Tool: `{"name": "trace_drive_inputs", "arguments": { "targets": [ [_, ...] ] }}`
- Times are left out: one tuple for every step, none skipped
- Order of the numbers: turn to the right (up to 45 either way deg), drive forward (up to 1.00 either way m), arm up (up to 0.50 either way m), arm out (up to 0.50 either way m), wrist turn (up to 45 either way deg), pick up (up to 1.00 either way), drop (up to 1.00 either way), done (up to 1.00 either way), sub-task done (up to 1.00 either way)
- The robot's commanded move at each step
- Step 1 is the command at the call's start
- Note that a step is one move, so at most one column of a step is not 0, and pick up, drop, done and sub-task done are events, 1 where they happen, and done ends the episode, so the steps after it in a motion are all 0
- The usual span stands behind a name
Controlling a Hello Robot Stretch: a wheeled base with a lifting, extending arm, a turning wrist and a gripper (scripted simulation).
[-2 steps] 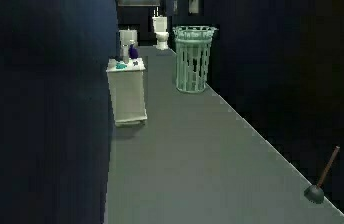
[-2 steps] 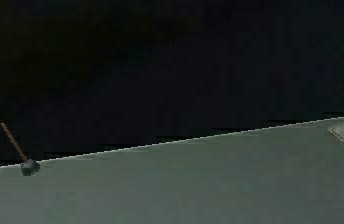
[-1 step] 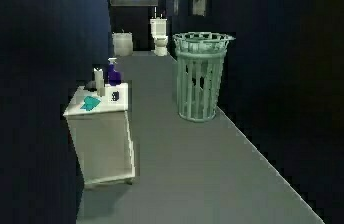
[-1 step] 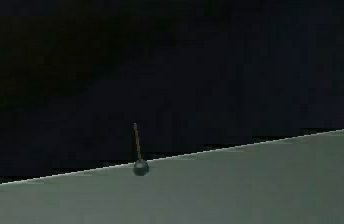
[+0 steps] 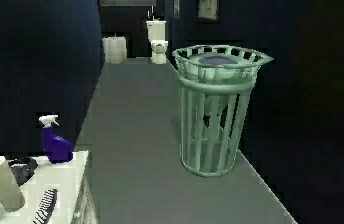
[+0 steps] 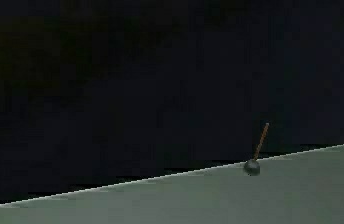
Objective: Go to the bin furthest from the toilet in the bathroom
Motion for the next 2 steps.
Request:
{"name": "trace_drive_inputs", "arguments": {
  "targets": [
    [-12.0, 0.0, 0.0, 0.0, 0.0, 0.0, 0.0, 0.0, 0.0],
    [0.0, 0.25, 0.0, 0.0, 0.0, 0.0, 0.0, 0.0, 0.0]
  ]
}}
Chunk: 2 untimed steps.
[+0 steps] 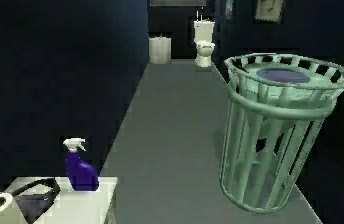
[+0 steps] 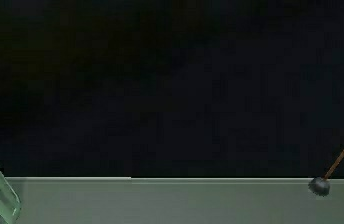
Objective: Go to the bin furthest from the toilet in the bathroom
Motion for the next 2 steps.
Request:
{"name": "trace_drive_inputs", "arguments": {
  "targets": [
    [3.0, 0.0, 0.0, 0.0, 0.0, 0.0, 0.0, 0.0, 0.0],
    [0.0, 1.0, 0.0, 0.0, 0.0, 0.0, 0.0, 0.0, 0.0]
  ]
}}
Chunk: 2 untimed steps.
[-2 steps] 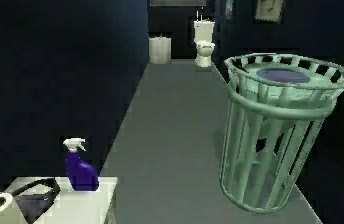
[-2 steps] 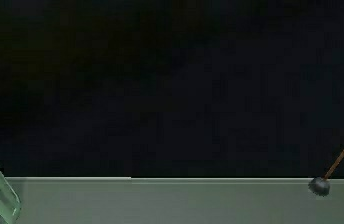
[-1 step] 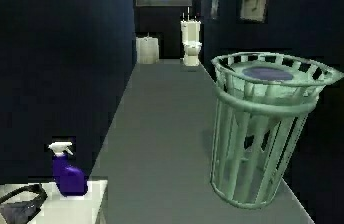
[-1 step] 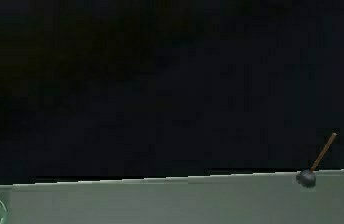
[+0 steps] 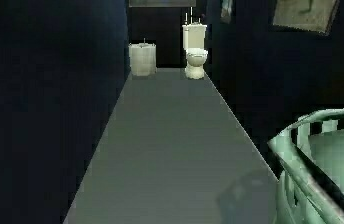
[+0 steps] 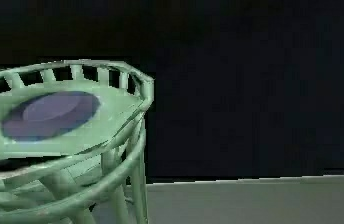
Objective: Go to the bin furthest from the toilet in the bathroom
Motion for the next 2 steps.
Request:
{"name": "trace_drive_inputs", "arguments": {
  "targets": [
    [0.0, 1.0, 0.0, 0.0, 0.0, 0.0, 0.0, 0.0, 0.0],
    [0.0, 1.0, 0.0, 0.0, 0.0, 0.0, 0.0, 0.0, 0.0]
  ]
}}
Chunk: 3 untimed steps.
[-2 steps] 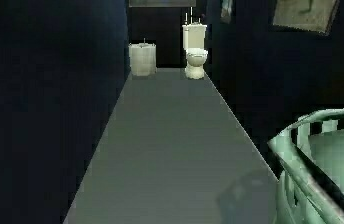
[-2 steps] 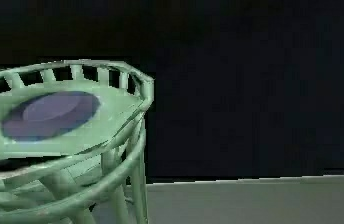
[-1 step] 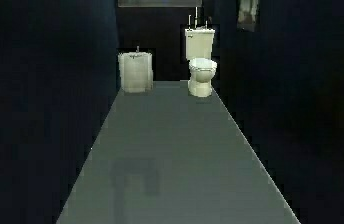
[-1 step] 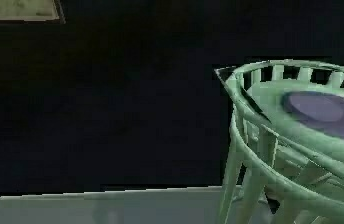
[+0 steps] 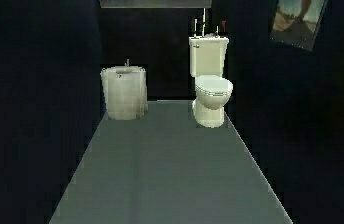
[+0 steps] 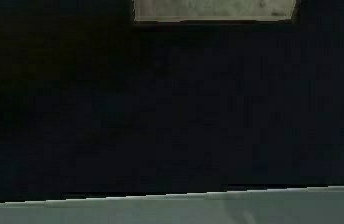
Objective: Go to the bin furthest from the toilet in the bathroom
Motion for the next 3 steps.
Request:
{"name": "trace_drive_inputs", "arguments": {
  "targets": [
    [0.0, 1.0, 0.0, 0.0, 0.0, 0.0, 0.0, 0.0, 0.0],
    [0.0, 0.6, 0.0, 0.0, 0.0, 0.0, 0.0, 0.0, 0.0],
    [-27.0, 0.0, 0.0, 0.0, 0.0, 0.0, 0.0, 0.0, 0.0]
  ]
}}
